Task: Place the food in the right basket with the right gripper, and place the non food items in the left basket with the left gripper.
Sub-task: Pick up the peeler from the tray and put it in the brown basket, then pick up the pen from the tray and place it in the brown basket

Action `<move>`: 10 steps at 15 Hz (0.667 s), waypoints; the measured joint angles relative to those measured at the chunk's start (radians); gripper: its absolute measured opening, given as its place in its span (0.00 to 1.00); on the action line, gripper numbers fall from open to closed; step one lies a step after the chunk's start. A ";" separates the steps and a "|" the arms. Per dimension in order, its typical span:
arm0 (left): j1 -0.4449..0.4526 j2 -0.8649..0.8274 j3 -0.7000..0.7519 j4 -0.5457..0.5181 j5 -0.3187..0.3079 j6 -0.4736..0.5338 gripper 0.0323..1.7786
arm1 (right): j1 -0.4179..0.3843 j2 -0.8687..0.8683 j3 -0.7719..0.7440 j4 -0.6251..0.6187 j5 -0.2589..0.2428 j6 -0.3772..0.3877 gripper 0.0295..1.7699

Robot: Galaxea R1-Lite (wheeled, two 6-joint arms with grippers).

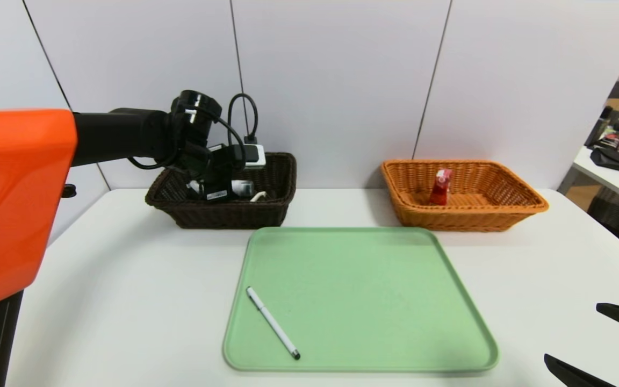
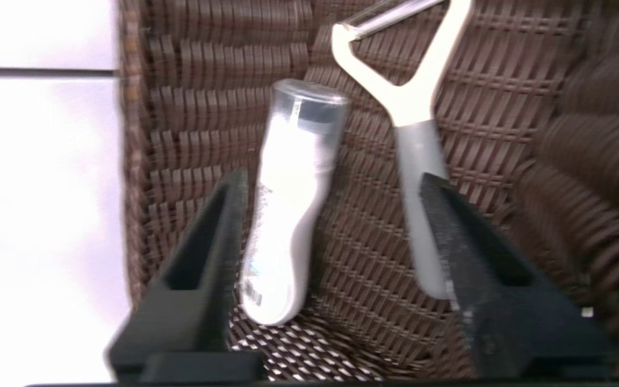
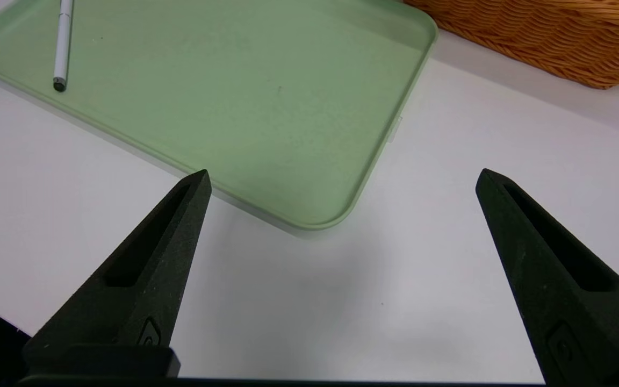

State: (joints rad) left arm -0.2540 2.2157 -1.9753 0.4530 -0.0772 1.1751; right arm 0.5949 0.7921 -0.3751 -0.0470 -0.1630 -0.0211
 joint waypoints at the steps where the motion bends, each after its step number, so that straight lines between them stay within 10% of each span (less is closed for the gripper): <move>1: 0.000 -0.013 0.000 0.004 -0.005 0.000 0.70 | 0.000 0.000 0.000 0.000 0.000 0.000 0.96; 10: -0.032 -0.247 0.006 0.089 -0.037 -0.038 0.88 | 0.000 -0.003 0.001 0.000 0.001 -0.001 0.96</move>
State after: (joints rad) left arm -0.2857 1.9685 -1.9696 0.5417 -0.1140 1.1372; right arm 0.5949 0.7894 -0.3738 -0.0470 -0.1619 -0.0219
